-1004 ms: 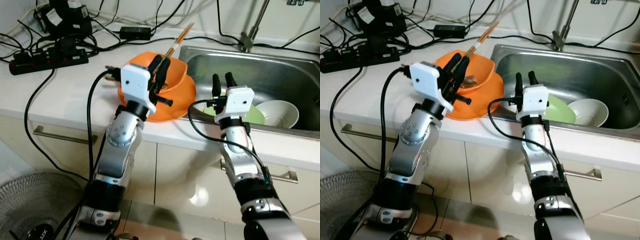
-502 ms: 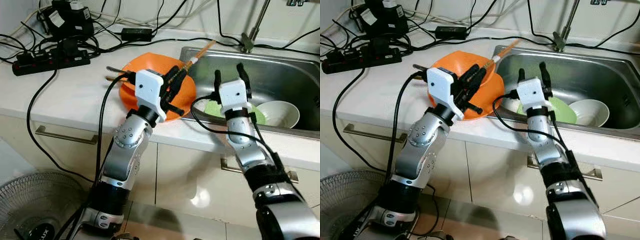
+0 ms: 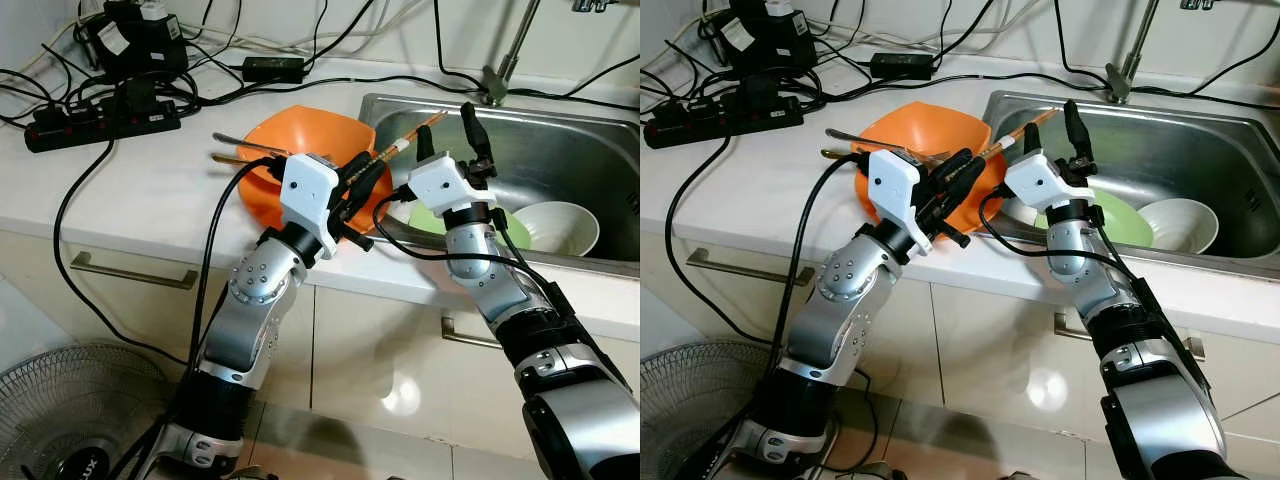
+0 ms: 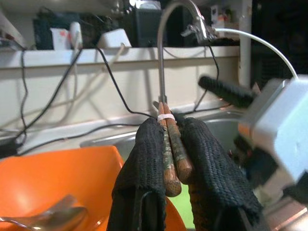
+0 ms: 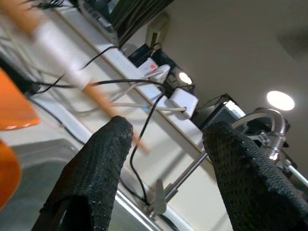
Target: Kitchen organization
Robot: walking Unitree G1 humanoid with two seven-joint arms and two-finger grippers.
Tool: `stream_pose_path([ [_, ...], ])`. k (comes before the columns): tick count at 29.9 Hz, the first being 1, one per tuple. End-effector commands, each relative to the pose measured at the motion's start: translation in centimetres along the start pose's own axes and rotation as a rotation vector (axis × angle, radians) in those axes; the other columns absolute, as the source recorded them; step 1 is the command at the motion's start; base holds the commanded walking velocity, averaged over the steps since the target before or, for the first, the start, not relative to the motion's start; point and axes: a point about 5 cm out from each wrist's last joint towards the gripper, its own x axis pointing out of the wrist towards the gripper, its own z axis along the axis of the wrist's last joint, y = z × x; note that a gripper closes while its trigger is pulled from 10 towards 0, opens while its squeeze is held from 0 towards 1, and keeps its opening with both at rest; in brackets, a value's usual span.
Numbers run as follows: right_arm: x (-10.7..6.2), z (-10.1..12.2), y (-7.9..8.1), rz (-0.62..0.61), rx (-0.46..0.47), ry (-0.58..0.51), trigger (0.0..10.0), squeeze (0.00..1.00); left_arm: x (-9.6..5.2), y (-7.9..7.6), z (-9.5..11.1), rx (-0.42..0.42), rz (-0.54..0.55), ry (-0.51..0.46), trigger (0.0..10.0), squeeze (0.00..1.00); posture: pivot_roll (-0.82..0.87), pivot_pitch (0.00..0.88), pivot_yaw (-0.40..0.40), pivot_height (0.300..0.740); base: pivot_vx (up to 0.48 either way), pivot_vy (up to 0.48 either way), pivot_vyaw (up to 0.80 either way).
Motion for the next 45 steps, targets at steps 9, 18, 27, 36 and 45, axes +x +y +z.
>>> stream_pose_path([
  [9,-0.3,-0.5,-0.2,-0.002,-0.071,-0.006,10.0,0.0,0.1,1.0,0.8,0.054,0.083,-0.043,10.0,0.0,0.11,0.025,0.023,0.74,0.0,0.0,0.0],
  [18,-0.2,-0.3,0.3,0.033,-0.159,-0.041,10.0,0.0,0.2,-0.2,1.1,0.08,-0.009,-0.043,10.0,0.0,0.12,0.035,0.025,0.74,0.0,0.0,0.0],
  [27,-0.1,-0.5,0.4,0.046,-0.237,-0.055,10.0,0.0,-0.1,-1.2,0.8,0.084,-0.11,-0.004,10.0,0.0,0.12,0.024,0.028,0.74,0.0,0.0,0.0],
  [36,0.4,-0.5,-0.4,0.008,-0.262,-0.06,10.0,0.0,-0.5,-2.0,0.3,0.084,-0.181,0.049,10.0,0.0,0.12,0.007,0.034,0.74,0.0,0.0,0.0],
  [45,0.6,-0.5,-0.7,0.005,-0.281,-0.075,2.5,0.0,-0.3,-1.7,0.6,0.105,-0.161,0.036,10.0,0.0,0.12,0.007,0.035,0.74,0.0,0.0,0.0],
])
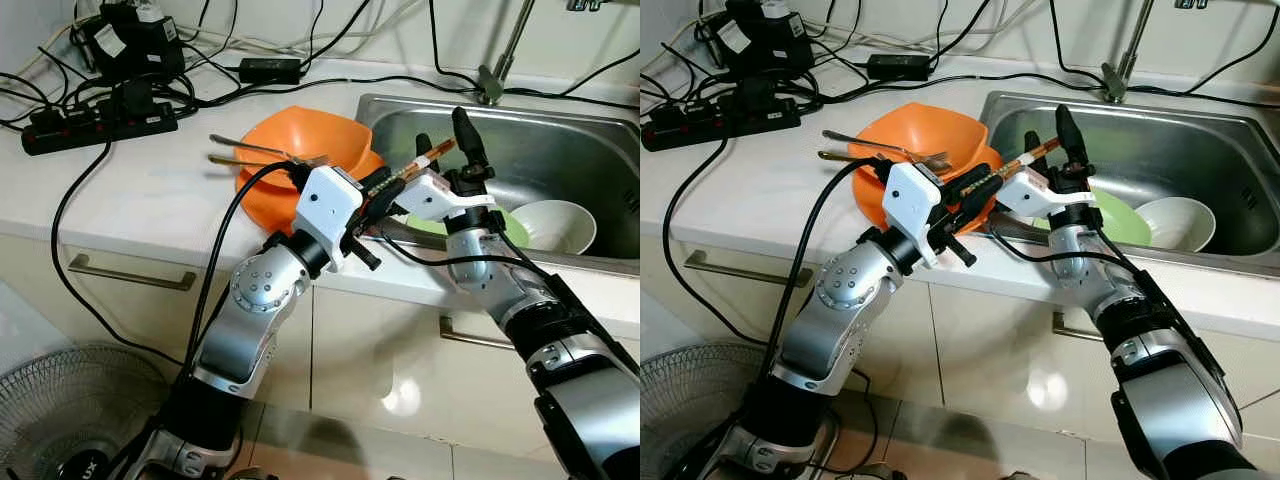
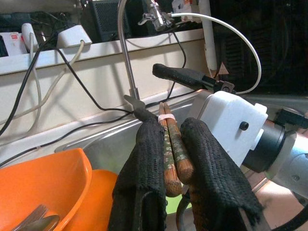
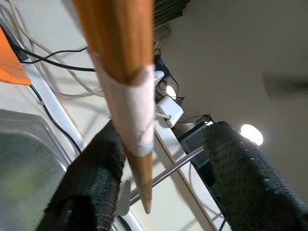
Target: Kitchen organization
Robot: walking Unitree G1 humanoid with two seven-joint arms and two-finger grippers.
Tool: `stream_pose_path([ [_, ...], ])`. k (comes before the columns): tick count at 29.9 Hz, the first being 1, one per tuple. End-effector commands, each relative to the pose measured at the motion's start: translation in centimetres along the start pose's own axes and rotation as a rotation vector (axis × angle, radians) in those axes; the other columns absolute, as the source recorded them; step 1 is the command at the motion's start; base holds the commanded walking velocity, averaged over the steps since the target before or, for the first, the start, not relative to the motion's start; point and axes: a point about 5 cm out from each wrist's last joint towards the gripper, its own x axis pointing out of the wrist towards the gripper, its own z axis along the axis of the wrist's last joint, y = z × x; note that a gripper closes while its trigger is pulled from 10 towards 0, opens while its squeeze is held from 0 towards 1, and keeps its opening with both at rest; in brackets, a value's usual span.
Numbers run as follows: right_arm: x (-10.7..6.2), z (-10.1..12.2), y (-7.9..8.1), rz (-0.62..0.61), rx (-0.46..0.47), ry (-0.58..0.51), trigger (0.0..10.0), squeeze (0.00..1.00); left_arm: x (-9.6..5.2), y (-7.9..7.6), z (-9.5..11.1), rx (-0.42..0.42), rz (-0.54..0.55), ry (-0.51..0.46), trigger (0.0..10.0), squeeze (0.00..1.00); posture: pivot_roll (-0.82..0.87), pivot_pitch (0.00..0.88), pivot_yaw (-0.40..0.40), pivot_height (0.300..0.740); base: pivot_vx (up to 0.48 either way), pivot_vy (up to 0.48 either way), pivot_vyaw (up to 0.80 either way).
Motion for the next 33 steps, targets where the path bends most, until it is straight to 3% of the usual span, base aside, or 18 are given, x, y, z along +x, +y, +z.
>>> stream_pose_path([
  [1,0.6,0.2,-0.5,-0.012,-0.021,-0.02,2.5,0.0,0.2,-0.1,0.7,0.025,-0.005,-0.017,10.0,0.0,0.12,0.012,0.035,0.74,0.0,0.0,0.0],
  [2,0.6,0.2,-0.5,-0.01,-0.023,-0.021,0.0,0.0,0.2,0.0,0.7,0.028,-0.004,-0.016,10.0,0.0,0.12,0.014,0.035,0.74,0.0,0.0,0.0],
  [17,0.4,0.3,-0.3,0.0,-0.025,-0.036,0.0,0.0,0.3,0.1,1.1,0.043,0.009,-0.027,10.0,0.0,0.12,0.029,0.036,0.74,0.0,0.0,0.0],
  [30,0.3,0.5,-0.2,-0.001,-0.022,-0.057,0.0,0.0,0.5,1.3,2.1,0.015,0.091,-0.064,10.0,0.0,0.12,0.036,0.036,0.74,0.0,0.0,0.0],
  [31,0.3,0.6,-0.2,-0.003,-0.022,-0.059,0.0,0.0,0.5,1.3,2.0,0.015,0.091,-0.06,10.0,0.82,0.12,0.036,0.037,0.74,0.0,0.0,0.0],
  [33,0.3,0.6,-0.2,-0.003,-0.022,-0.06,0.0,0.0,0.6,1.3,2.0,0.014,0.091,-0.058,10.0,0.82,0.12,0.036,0.037,0.74,0.0,0.0,0.0],
])
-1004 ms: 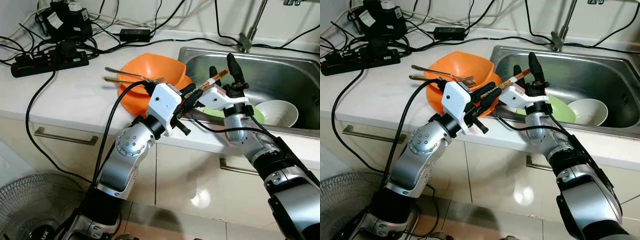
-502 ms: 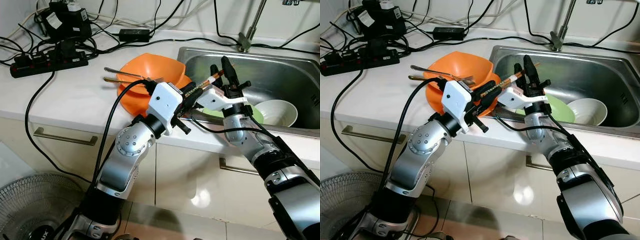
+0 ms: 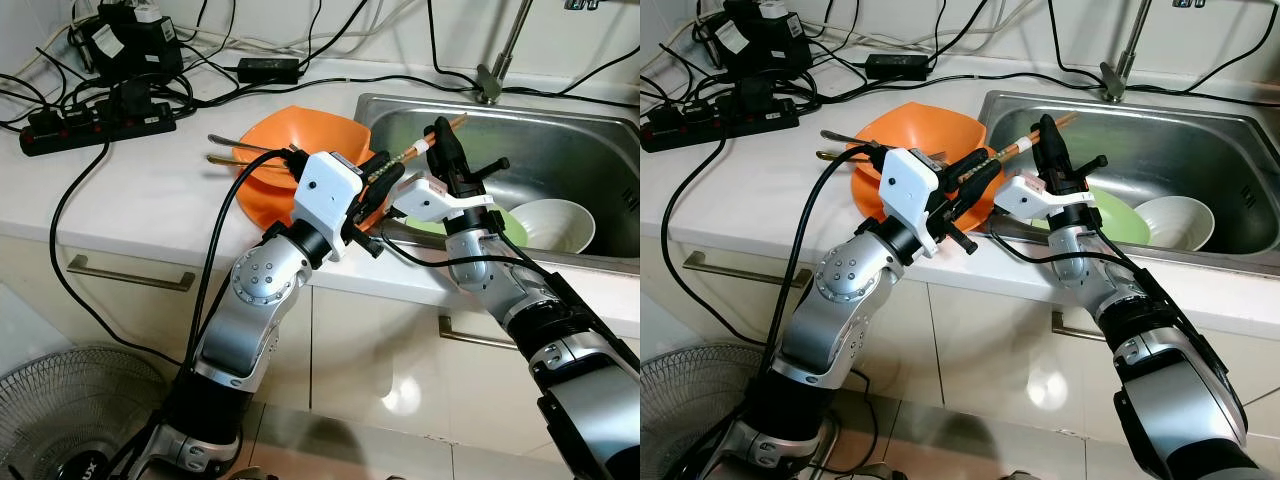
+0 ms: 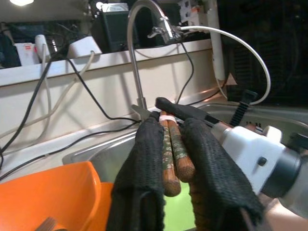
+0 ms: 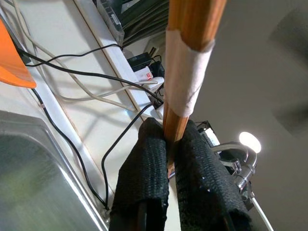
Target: Kitchen organization
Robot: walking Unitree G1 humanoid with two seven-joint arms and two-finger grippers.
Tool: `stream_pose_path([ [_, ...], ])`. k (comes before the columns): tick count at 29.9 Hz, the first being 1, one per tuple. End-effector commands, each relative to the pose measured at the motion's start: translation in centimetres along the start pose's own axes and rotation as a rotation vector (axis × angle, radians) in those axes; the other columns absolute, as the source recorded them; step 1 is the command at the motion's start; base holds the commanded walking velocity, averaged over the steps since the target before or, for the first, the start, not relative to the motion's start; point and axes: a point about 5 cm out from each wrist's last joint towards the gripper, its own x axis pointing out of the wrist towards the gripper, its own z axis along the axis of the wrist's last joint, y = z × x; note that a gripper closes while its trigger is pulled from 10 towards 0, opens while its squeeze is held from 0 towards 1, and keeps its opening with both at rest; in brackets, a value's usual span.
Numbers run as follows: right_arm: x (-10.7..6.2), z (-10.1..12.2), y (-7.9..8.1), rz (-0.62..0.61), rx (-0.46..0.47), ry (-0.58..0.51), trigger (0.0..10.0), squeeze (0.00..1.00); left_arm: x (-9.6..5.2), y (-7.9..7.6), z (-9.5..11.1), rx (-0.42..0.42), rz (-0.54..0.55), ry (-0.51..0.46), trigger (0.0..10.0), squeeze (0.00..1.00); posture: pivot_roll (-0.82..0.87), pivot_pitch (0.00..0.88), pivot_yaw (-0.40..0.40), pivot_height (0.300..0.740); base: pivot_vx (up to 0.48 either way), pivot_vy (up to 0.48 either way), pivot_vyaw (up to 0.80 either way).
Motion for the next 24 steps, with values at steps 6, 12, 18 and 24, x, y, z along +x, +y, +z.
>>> stream_pose_path([
  [6,0.52,0.36,-0.47,-0.022,-0.004,-0.032,0.0,0.0,0.13,0.59,0.76,-0.009,0.025,-0.017,10.0,1.0,0.12,0.033,0.035,0.74,0.0,0.0,0.0],
  [12,0.59,0.37,-0.43,-0.023,-0.005,-0.029,0.0,0.0,0.07,0.45,0.98,-0.023,0.011,-0.026,10.0,1.0,0.13,0.029,0.034,0.74,0.0,0.0,0.0],
  [18,0.73,0.18,-0.37,-0.026,0.041,0.025,0.0,0.0,-0.08,0.05,1.03,-0.058,-0.022,-0.031,10.0,1.0,0.13,0.02,0.031,0.74,0.0,0.0,0.0],
  [24,1.39,-0.08,-0.94,-0.041,0.093,0.073,0.0,0.0,-0.18,-0.21,1.1,-0.098,-0.04,-0.038,10.0,1.0,0.13,0.012,0.026,0.74,0.0,0.0,0.0],
])
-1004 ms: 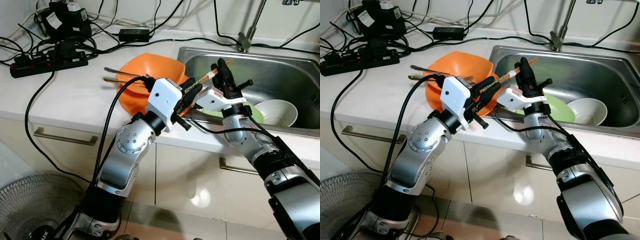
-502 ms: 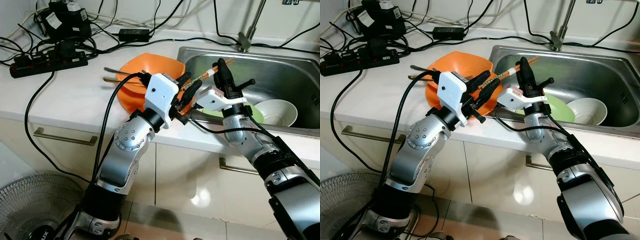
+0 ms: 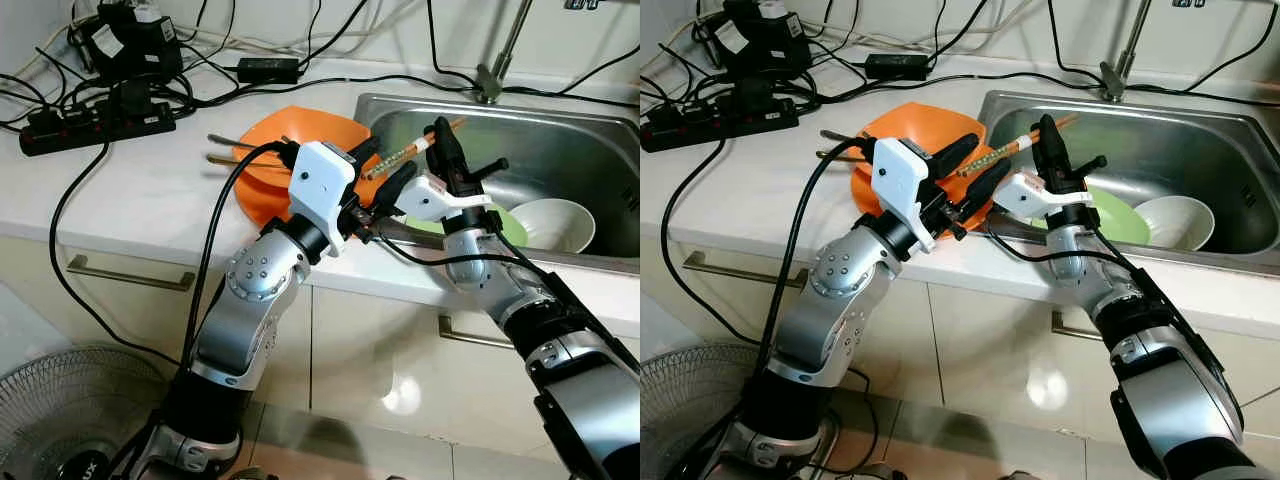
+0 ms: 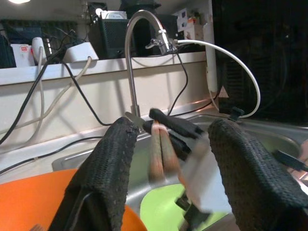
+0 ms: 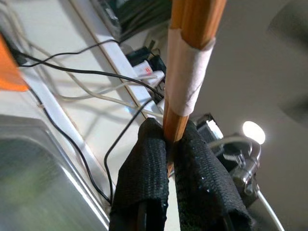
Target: Kitchen organization
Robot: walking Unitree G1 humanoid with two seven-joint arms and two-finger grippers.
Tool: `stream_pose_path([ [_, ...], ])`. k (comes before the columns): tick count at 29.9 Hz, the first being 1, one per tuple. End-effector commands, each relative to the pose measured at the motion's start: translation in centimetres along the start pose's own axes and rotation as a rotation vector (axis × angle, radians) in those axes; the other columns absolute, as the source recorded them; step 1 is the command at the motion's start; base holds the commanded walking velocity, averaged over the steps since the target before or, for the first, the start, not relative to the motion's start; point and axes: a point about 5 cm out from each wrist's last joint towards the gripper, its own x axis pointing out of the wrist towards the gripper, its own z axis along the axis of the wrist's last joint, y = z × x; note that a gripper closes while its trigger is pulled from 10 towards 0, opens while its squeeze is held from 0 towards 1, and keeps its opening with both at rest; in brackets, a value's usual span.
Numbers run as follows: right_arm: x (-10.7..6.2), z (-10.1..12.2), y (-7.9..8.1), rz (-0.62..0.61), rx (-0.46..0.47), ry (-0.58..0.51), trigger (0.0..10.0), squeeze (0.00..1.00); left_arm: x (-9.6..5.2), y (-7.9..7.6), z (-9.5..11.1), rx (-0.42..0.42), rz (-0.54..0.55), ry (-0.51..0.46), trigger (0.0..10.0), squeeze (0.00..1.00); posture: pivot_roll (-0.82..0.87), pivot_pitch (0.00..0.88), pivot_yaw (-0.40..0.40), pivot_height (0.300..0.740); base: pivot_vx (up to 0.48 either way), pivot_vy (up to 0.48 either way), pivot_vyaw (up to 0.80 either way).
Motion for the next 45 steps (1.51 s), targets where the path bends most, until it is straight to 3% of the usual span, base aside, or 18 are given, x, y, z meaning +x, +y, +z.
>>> stream_pose_path([
  [1,0.7,-0.1,-0.7,-0.023,0.049,0.038,0.0,0.0,-0.1,-0.2,0.2,-0.032,-0.013,-0.01,10.0,1.0,0.13,0.013,0.025,0.74,0.0,0.0,0.0],
  [6,1.0,-0.2,-0.8,-0.015,0.094,0.068,0.0,0.0,-0.1,-0.1,0.4,-0.057,0.001,-0.023,10.0,1.0,0.13,0.015,0.022,0.74,0.0,0.0,0.0],
  [7,1.1,-0.3,-0.9,-0.013,0.112,0.086,0.0,0.0,-0.1,0.0,0.5,-0.065,0.008,-0.027,10.0,0.0,0.13,0.017,0.02,0.74,0.0,0.0,0.0],
  [11,1.4,-0.8,-1.2,-0.015,0.149,0.134,0.0,0.0,-0.1,0.4,0.8,-0.088,0.036,-0.044,10.0,0.0,0.13,0.021,0.017,0.74,0.0,0.0,0.0],
  [12,1.6,-1.0,-1.3,-0.006,0.162,0.164,3.8,0.0,-0.2,0.6,0.9,-0.104,0.057,-0.054,10.0,0.0,0.13,0.021,0.017,0.74,0.0,0.0,0.0],
  [13,1.6,-1.0,-1.3,-0.006,0.162,0.164,3.8,0.0,-0.2,0.6,0.9,-0.104,0.057,-0.054,10.0,0.0,0.13,0.021,0.017,0.74,0.0,0.0,0.0],
  [14,1.7,-1.3,-1.4,0.001,0.175,0.193,10.0,0.0,-0.2,1.1,1.0,-0.138,0.091,-0.069,10.0,0.0,0.13,0.026,0.014,0.74,0.0,0.0,0.0],
  [16,1.7,-1.5,-1.5,0.001,0.19,0.209,10.0,0.0,-0.3,1.3,1.0,-0.156,0.109,-0.075,10.0,0.0,0.13,0.027,0.014,0.74,0.0,0.0,0.0],
  [21,2.0,-2.5,-2.0,-0.033,0.362,0.338,10.0,0.0,-0.5,1.6,0.9,-0.197,0.143,-0.088,10.0,0.0,0.13,0.031,0.01,0.74,0.0,0.0,0.0],
  [22,2.0,-2.5,-2.0,-0.033,0.362,0.338,10.0,0.0,-0.5,1.6,0.9,-0.197,0.143,-0.088,10.0,0.0,0.13,0.031,0.01,0.74,0.0,0.0,0.0],
  [23,2.2,-3.2,-2.3,-0.047,0.488,0.424,10.0,0.0,-0.8,1.8,0.5,-0.236,0.163,-0.078,10.0,0.0,0.13,0.035,0.01,0.74,0.0,0.0,0.0],
  [25,2.3,-3.4,-2.4,-0.059,0.54,0.455,10.0,0.0,-0.9,1.9,0.1,-0.263,0.181,-0.072,10.0,0.0,0.13,0.034,0.009,0.74,0.0,0.0,0.0],
  [27,2.9,-4.2,-3.2,-0.095,0.709,0.55,10.0,0.0,-1.8,2.2,-2.2,-0.297,0.219,0.028,10.0,0.0,0.12,0.038,0.009,0.74,0.0,0.0,0.0],
  [32,3.1,-4.5,-3.3,-0.081,0.796,0.593,10.0,0.0,-2.2,1.5,-3.6,-0.326,0.198,0.093,10.0,0.0,0.13,0.043,0.002,0.74,0.0,0.0,0.0],
  [38,2.6,-5.0,-2.3,0.005,0.873,0.681,10.0,0.0,-3.1,1.0,-5.5,-0.34,0.159,0.201,10.0,0.0,0.14,0.051,-0.006,0.74,0.0,0.0,0.0],
  [45,2.3,-5.0,-1.5,0.042,0.916,0.733,10.0,0.0,-3.3,-0.2,-5.6,-0.346,0.092,0.231,10.0,0.0,0.15,0.069,-0.015,0.74,0.0,0.0,0.0],
])
